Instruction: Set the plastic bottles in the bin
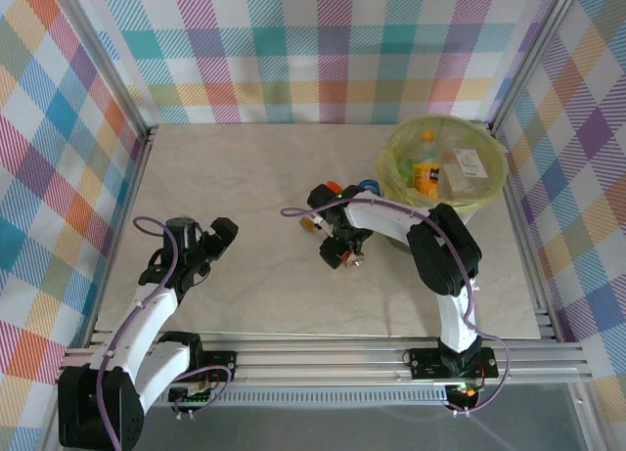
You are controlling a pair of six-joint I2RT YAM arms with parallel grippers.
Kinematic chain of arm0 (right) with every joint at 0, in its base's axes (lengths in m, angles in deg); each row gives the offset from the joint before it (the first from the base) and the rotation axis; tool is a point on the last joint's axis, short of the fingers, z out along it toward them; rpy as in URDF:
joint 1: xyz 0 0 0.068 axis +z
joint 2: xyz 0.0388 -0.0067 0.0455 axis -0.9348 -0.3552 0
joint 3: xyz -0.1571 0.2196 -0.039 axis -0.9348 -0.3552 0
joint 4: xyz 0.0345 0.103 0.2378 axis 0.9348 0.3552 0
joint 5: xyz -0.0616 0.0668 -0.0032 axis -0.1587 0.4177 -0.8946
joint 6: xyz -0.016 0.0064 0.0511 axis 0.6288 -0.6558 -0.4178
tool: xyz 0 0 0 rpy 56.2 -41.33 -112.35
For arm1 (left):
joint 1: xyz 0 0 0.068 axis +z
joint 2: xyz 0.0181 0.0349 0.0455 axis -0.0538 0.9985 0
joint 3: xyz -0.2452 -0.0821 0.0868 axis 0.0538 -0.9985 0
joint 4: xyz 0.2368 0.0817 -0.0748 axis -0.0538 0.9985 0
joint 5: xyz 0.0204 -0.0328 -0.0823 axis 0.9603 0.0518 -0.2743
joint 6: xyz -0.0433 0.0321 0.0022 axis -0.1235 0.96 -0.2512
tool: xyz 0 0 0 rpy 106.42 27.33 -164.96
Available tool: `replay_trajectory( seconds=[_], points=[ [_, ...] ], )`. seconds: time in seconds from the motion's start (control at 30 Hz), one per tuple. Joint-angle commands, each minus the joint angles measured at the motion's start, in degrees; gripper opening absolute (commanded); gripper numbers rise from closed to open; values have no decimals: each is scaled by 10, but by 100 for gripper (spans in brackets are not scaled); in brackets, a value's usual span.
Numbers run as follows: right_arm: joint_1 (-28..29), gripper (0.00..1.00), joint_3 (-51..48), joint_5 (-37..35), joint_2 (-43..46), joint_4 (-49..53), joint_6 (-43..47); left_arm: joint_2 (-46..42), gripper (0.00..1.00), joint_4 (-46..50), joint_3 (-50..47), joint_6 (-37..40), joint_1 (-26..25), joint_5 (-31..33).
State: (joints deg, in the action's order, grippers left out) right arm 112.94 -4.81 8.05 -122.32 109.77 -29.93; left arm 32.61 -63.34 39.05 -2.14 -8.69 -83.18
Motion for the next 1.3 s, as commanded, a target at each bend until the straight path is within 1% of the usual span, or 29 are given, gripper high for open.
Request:
replay_trajectory(
  seconds=[0.0, 0.1, 0.13, 0.27, 0.4, 0.57, 0.73, 0.97, 1.03, 1.13, 1.27],
  points=[
    [2, 79, -14, 27, -5, 3, -20, 3, 100, -18, -7, -2, -7, 6],
    [6, 67, -20, 33, 0, 1, -34, 4, 100, -18, -7, -2, -8, 6],
    [8, 64, -20, 33, 2, 2, -38, 4, 100, -18, -7, -2, -9, 6],
    [22, 59, -22, 30, 22, 14, -64, 5, 100, -19, -6, -2, -11, 7],
    [41, 54, -10, 12, 65, 52, -103, 9, 100, -22, -5, -2, -12, 8],
    [54, 52, 11, 4, 151, 92, -153, 18, 100, -28, -3, -1, -14, 8],
    [54, 51, 34, -1, 249, 99, -177, 25, 100, -32, 0, 1, -15, 9],
    [46, 51, 100, -58, 344, 86, -187, 36, 100, -38, 6, 5, -20, 6],
    [35, 51, 119, -74, 359, 81, -187, 40, 100, -41, 9, 7, -23, 5],
    [5, 52, 140, -79, 377, 65, -184, 48, 100, -41, 13, 9, -27, 6],
    [-57, 53, 158, -62, 391, 45, -171, 58, 100, -43, 17, 12, -34, 6]
  ],
)
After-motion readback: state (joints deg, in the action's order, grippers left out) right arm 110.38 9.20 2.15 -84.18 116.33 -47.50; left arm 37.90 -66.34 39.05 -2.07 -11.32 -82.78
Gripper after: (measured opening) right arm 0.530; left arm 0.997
